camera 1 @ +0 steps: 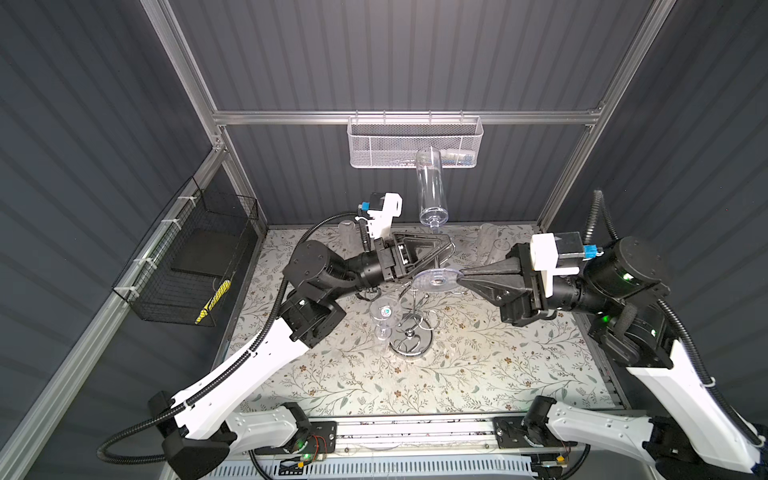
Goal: Take the wine glass off the wine glass rack
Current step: 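Reach the left gripper toward the stem of the glass held by the right gripper, then close the left gripper on the stem while the right gripper releases the base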
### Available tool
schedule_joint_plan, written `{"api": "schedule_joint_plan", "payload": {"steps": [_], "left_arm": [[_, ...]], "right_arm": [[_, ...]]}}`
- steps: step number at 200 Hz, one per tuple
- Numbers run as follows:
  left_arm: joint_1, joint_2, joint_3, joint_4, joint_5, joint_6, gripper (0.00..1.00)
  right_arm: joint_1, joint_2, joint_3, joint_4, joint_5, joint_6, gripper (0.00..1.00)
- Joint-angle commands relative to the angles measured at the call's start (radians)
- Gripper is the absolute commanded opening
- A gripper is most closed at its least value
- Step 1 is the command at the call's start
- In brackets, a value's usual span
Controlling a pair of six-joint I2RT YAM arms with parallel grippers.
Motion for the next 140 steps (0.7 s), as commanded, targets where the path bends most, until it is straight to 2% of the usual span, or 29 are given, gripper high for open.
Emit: {"api": "schedule_joint_plan", "payload": {"steps": [1,48,97,115,136,140], "left_arm": [[0.0,-0.007,0.031,0.061,0.038,-0.022,0.55],[-0.001,-0.017,0.022,0.062,0.028,-0.017,0.29],[0.0,-0.019,0.007,0.078,0.018,-0.035,0.11],[0.0,-0.02,0.007,0.08,0.015,-0.035,0.0],[-0.001,-0.026,0.001,0.073,0.001,-0.032,0.0],[-0.001,-0.028,-0.003,0.072,-0.002,-0.031,0.0]], "right_arm": [[-0.006,-0.005,0.029,0.013,-0.009,-0.059,0.0],[-0.011,-0.007,0.026,-0.009,0.003,-0.097,0.0],[-0.017,-0.009,0.034,-0.043,0.009,-0.119,0.0],[-0.018,-0.01,0.036,-0.053,0.011,-0.123,0.0],[-0.018,-0.014,0.032,-0.06,0.023,-0.13,0.0],[-0.018,-0.017,0.031,-0.06,0.032,-0.129,0.14]]}}
